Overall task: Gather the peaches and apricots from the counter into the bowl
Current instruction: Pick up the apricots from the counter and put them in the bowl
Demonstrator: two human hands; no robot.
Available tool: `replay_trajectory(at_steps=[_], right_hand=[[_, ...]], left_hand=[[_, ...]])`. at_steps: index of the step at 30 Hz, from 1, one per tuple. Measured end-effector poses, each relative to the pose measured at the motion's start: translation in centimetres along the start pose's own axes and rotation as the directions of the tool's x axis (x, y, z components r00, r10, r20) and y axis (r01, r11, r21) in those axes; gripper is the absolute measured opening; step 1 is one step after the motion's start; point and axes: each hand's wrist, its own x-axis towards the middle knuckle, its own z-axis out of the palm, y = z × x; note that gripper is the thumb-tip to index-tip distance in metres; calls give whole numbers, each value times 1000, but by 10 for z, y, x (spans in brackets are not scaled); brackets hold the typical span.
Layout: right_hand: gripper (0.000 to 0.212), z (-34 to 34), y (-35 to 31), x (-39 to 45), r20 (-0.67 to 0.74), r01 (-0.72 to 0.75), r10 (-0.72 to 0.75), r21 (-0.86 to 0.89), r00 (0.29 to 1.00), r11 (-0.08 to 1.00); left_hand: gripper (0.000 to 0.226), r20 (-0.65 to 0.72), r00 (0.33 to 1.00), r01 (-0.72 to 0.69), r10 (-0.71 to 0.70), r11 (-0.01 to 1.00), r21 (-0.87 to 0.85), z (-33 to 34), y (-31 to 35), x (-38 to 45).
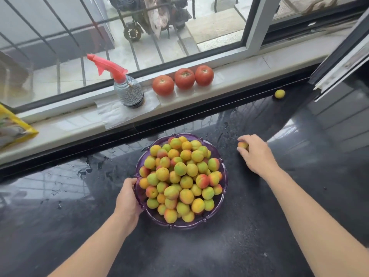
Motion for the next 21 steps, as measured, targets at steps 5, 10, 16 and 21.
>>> replay_trajectory(at_steps=[5,10,16,21], right_hand=[[26,-7,-34,-88,-58,-154,189,373,980,915],[43,-30,-98,-149,-97,67,-17,537,995,841],[37,-2,-147,-161,-99,408,-396,183,913,895],[30,22,-165,-157,-103,394,-386,87,917,915]], left_hand=[[26,12,1000,-8,8,1000,18,-9,3,-3],[25,24,1000,-5,4,1000,31,-12,7,-11],[32,68,997,10,-19,990,138,-18,8,-13],[38,101,994,8,-35,969,249,-21,15,-19]])
